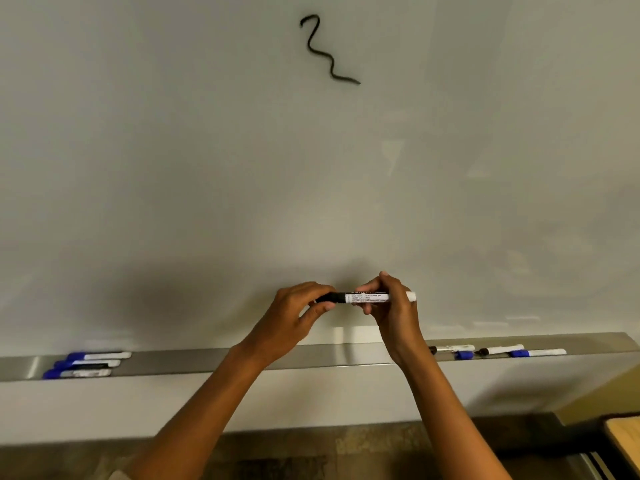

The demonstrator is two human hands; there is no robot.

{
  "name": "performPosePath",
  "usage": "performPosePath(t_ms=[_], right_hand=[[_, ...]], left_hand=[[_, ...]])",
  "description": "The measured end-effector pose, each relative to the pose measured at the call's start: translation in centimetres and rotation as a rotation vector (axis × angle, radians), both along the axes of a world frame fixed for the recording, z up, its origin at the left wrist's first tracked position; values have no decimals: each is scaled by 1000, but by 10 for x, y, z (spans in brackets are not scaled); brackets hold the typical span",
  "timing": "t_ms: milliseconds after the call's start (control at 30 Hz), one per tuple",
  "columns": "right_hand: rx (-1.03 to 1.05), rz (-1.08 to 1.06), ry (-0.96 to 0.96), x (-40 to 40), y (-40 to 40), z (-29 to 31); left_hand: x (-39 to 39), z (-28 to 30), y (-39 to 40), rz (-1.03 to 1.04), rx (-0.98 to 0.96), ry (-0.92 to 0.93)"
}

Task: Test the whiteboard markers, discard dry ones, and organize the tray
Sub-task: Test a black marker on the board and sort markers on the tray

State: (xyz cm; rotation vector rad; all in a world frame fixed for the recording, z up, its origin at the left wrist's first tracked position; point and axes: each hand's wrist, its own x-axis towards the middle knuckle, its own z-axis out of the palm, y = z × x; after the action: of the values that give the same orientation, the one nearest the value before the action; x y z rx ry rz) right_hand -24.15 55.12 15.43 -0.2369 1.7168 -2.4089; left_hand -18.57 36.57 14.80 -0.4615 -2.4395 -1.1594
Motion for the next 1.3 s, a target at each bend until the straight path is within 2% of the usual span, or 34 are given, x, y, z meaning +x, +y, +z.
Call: performPosePath(t_ms=[167, 333, 500, 667, 833, 1000, 1167, 1300], right_hand=[[-54, 131, -185, 0, -17, -23], [-114, 274, -340, 13, -43, -58], [-134, 374, -423, 31, -70, -85], [-141, 471, -494, 46, -99, -114], [20, 528, -552, 55, -120, -143], [307, 422, -393, 61, -151, -166], [588, 427, -96, 73, -197, -185], [766, 427, 65, 74, -238, -198]], left_hand=[[11, -19, 6, 73, 80, -182], [27, -41, 8, 171, 260, -300], [52, -60, -12, 267, 397, -418], [74, -80, -43, 276, 443, -551], [86, -107, -80, 317, 401, -630], [100, -147, -136, 432, 327, -582], [105, -177, -195, 500, 135, -523], [102, -198, -236, 507, -11, -461]])
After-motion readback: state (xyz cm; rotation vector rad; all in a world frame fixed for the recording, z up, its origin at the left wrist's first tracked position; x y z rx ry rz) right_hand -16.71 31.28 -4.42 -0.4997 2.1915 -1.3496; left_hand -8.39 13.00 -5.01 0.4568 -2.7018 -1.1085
